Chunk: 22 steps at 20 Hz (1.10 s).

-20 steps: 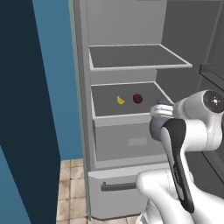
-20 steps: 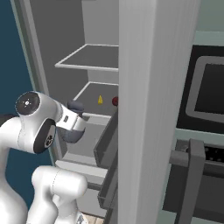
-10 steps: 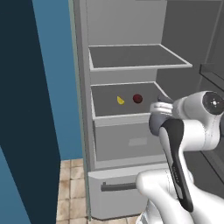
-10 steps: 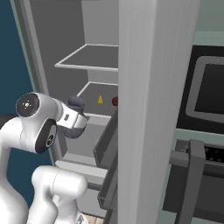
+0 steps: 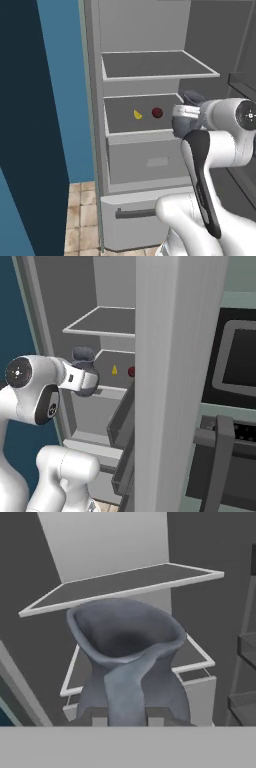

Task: Move the lemon wedge and potato from the top shelf to the second highest shelf to make space. Then, place the pitcher from the counter on the cleared top shelf.

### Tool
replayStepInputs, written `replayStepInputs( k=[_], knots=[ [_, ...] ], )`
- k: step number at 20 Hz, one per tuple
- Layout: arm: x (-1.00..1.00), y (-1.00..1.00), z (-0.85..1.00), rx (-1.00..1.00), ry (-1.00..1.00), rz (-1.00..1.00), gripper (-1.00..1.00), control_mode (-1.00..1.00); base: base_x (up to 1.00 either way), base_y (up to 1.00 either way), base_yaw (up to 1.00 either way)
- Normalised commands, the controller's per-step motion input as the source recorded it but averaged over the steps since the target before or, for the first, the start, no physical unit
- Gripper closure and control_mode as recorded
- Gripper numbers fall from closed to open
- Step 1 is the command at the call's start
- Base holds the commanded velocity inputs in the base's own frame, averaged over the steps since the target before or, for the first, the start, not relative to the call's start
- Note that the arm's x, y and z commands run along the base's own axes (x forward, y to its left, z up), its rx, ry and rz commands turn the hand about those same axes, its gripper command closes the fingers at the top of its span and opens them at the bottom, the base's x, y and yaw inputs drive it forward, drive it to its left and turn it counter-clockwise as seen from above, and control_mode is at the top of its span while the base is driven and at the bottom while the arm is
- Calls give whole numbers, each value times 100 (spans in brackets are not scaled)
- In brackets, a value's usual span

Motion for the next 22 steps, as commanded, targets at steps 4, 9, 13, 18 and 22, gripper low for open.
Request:
replayStepInputs(
  k=[4, 9, 13, 18, 22],
  knots=[
    [0, 1, 34, -10, -9, 0, 100, -100, 0, 0, 0],
    [0, 17, 45, -12, -10, 0, 100, -100, 0, 0, 0],
    [1, 7, 79, -5, -12, 0, 100, -100, 0, 0, 0],
    [8, 0, 82, 0, -7, 0, 100, -100, 0, 0, 0],
    [50, -4, 27, 5, 5, -2, 100, -100, 0, 0, 0]
  ],
)
